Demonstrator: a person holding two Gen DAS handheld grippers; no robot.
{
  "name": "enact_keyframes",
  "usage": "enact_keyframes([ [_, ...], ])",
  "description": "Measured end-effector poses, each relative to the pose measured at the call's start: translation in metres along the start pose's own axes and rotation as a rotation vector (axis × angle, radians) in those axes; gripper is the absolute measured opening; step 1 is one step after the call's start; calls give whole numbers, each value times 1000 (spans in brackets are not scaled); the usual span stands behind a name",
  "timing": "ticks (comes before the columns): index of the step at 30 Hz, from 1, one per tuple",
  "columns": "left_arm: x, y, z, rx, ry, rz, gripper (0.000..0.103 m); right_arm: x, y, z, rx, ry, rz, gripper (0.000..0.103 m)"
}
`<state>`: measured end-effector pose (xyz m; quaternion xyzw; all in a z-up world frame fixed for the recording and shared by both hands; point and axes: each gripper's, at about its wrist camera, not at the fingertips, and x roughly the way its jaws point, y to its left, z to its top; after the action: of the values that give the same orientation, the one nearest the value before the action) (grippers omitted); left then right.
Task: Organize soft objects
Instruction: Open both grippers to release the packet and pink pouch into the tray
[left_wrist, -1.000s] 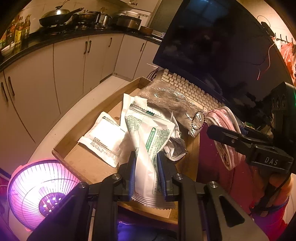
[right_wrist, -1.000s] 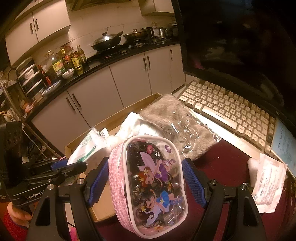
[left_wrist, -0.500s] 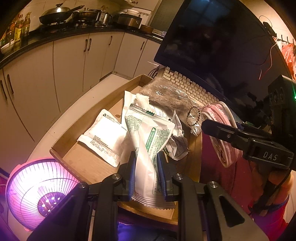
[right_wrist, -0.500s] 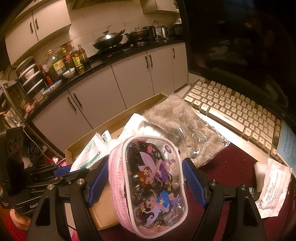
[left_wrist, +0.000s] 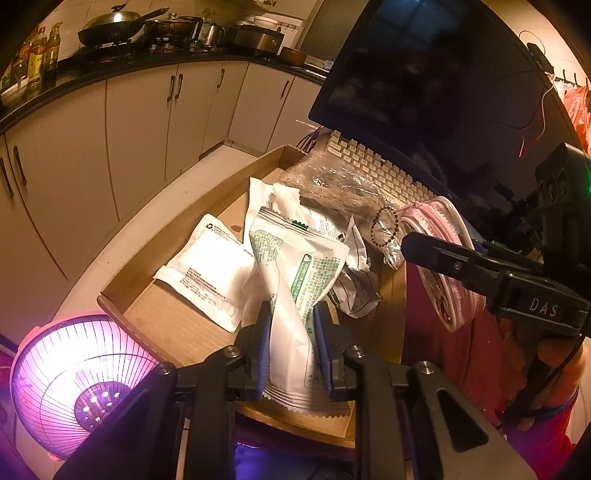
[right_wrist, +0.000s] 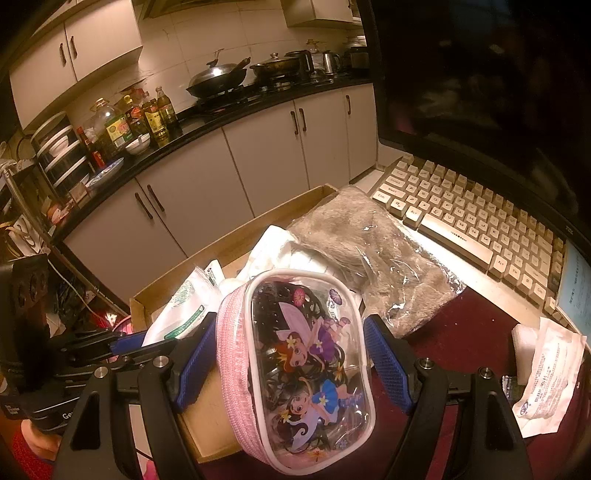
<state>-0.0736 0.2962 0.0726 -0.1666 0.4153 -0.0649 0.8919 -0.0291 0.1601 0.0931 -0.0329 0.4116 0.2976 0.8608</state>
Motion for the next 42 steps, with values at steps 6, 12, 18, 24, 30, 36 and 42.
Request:
enact_keyframes([
  [6, 6, 2, -3, -5, 6, 4, 21, 1, -1, 1, -2, -7, 30, 82],
  [12, 11, 5, -8, -1, 10, 9, 21, 10, -4, 5, 22, -2, 84, 82],
  [18, 9, 18, 0, -29, -11, 32, 21, 24, 6, -3, 6, 24, 134, 82],
  [24, 12, 40, 3, -81, 1, 62, 21, 36, 20, -12, -37, 36, 163, 83],
  [30, 10, 39, 3, -71, -5, 63, 22, 54, 32, -25, -91, 67, 177, 83],
  [36, 10, 39, 5, -87, -11, 58, 39, 56, 46, -33, -166, 44, 154, 84],
  [42, 1, 33, 7, -86, -38, 55, 61, 42, 37, -32, -113, 23, 198, 91],
])
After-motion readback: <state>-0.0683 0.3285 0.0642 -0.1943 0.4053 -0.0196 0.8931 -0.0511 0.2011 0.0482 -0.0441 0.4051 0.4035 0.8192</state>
